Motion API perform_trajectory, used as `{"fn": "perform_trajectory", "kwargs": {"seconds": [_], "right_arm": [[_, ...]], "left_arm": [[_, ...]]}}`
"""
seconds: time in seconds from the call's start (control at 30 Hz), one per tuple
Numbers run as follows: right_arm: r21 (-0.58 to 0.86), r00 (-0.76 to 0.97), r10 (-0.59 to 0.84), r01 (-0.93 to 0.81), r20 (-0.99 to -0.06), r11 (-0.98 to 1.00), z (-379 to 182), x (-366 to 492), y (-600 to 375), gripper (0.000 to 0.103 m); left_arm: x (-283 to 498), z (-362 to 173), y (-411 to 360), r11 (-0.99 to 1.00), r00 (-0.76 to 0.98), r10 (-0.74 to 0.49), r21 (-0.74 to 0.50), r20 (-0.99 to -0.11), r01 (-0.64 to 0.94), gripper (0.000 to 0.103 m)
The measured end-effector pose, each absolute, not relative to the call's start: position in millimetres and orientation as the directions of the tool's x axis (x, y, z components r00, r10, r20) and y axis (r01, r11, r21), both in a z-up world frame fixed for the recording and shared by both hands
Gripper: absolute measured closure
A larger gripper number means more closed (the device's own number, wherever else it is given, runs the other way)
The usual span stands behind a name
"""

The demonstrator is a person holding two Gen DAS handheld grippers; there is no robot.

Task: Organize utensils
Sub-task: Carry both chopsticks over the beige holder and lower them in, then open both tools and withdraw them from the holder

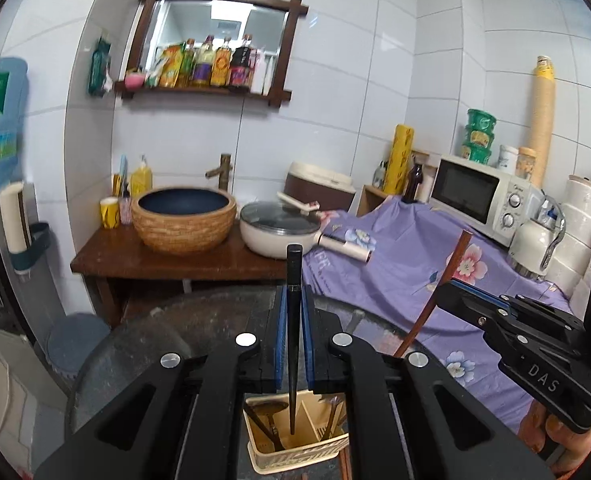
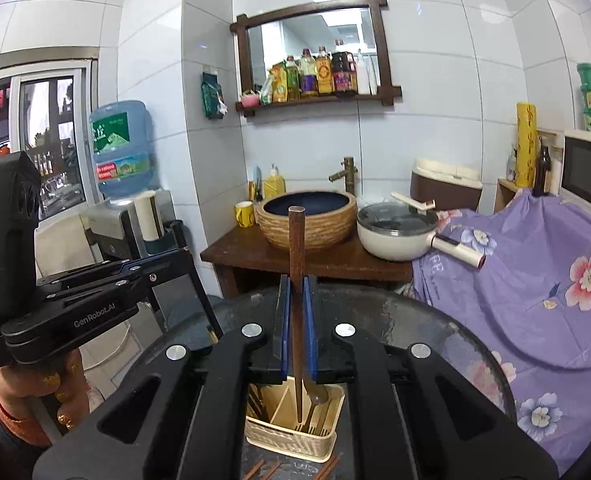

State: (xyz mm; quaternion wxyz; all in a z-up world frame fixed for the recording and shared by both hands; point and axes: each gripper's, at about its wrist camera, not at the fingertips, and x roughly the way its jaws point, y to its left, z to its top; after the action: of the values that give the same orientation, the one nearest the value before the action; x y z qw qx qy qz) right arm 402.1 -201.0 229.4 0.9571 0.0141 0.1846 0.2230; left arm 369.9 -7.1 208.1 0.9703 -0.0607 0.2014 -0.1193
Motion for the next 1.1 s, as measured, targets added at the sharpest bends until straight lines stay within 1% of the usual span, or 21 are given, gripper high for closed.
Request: {"fn": "perform_trajectory", "kwargs": {"seconds": [0.17,0.47,0.6,0.7,0.87,0.93,1.0,1.03,1.07,1.1], "right_arm": [[0.127,0.811,0.421,-0.406,-0.406,0.905,187,414,-196,0.096],[0.146,0.798,0.407,-0.384,-0.445,0.912,149,421,-196,0.096],[0.148,0.798,0.397,-0.371,-0.454,0.917,143,425,-197,0.096],[0.148,0.799,0.390,-0.364,-0.457,0.920,139,425,-199,0.096],[0.162,0.802,0.398,-0.365,-0.445,0.917,136,423,-204,0.095],[0.158,0.803,0.396,-0.364,-0.446,0.918,135,420,-205,0.092],[0.145,0.812,0.385,-0.359,-0.439,0.922,135,414,-207,0.080],[0.142,0.815,0.381,-0.355,-0.437,0.924,134,411,-208,0.065],[0.144,0.820,0.376,-0.349,-0.432,0.926,133,407,-210,0.059],[0.143,0.825,0.368,-0.340,-0.430,0.929,131,402,-212,0.059]], "left_arm": [[377,169,-9,0.965,0.864,-0.255,-0.176,-0.435,0.196,0.096],[383,127,-14,0.966,0.829,-0.252,-0.177,-0.500,0.187,0.096],[387,117,-13,0.967,0.820,-0.249,-0.184,-0.515,0.177,0.096],[385,115,-11,0.973,0.831,-0.224,-0.164,-0.509,0.161,0.096],[383,118,-11,0.970,0.825,-0.239,-0.165,-0.512,0.179,0.095],[378,118,-11,0.971,0.830,-0.237,-0.157,-0.505,0.182,0.086],[371,118,-12,0.974,0.840,-0.226,-0.140,-0.494,0.180,0.060],[367,117,-11,0.974,0.843,-0.223,-0.135,-0.489,0.179,0.054],[360,116,-10,0.977,0.852,-0.213,-0.123,-0.479,0.175,0.046],[354,115,-10,0.979,0.858,-0.202,-0.112,-0.472,0.169,0.043]]}}
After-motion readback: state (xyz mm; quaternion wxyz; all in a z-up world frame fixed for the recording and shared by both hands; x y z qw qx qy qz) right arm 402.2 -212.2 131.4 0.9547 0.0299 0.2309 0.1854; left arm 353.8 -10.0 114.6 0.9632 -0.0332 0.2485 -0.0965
